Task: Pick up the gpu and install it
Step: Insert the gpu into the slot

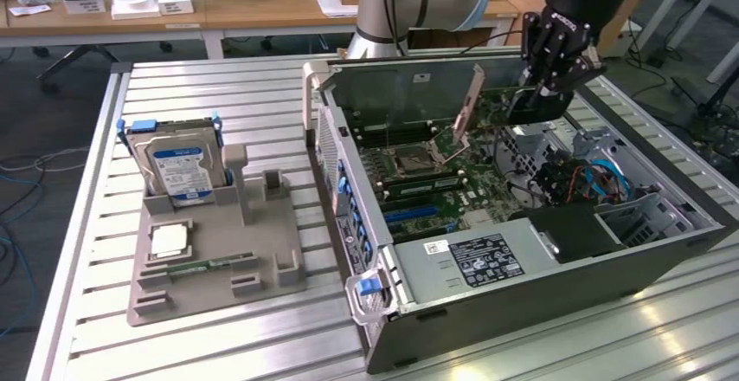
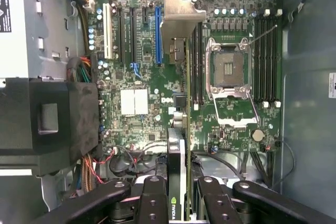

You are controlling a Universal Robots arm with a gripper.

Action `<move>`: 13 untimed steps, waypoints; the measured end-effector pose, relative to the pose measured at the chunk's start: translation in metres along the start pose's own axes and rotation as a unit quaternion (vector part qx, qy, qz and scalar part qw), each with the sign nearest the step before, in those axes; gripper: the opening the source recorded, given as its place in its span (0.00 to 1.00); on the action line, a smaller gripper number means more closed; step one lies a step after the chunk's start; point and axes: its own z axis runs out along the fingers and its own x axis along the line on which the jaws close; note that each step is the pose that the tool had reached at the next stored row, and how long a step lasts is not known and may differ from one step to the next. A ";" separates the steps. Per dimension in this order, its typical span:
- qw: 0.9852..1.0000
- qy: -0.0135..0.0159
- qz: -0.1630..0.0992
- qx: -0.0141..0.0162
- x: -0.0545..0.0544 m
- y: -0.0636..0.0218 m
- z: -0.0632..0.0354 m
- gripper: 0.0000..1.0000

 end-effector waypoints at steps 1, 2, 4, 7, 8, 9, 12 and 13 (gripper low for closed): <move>1.000 0.000 0.000 0.000 0.000 0.0017 0.0000 0.27; 1.000 0.000 0.000 0.000 0.000 0.0035 0.0000 0.27; 1.000 0.000 0.000 0.000 0.000 0.0068 0.0001 0.27; 1.000 0.000 0.001 0.000 0.000 0.0106 0.0004 0.27; 1.000 0.000 0.002 0.000 0.000 0.0118 0.0004 0.27; 1.000 0.000 0.002 0.000 0.000 0.0130 0.0004 0.27; 1.000 0.000 0.002 0.000 0.001 0.0186 0.0005 0.27; 1.000 0.000 0.002 0.000 0.001 0.0208 0.0005 0.27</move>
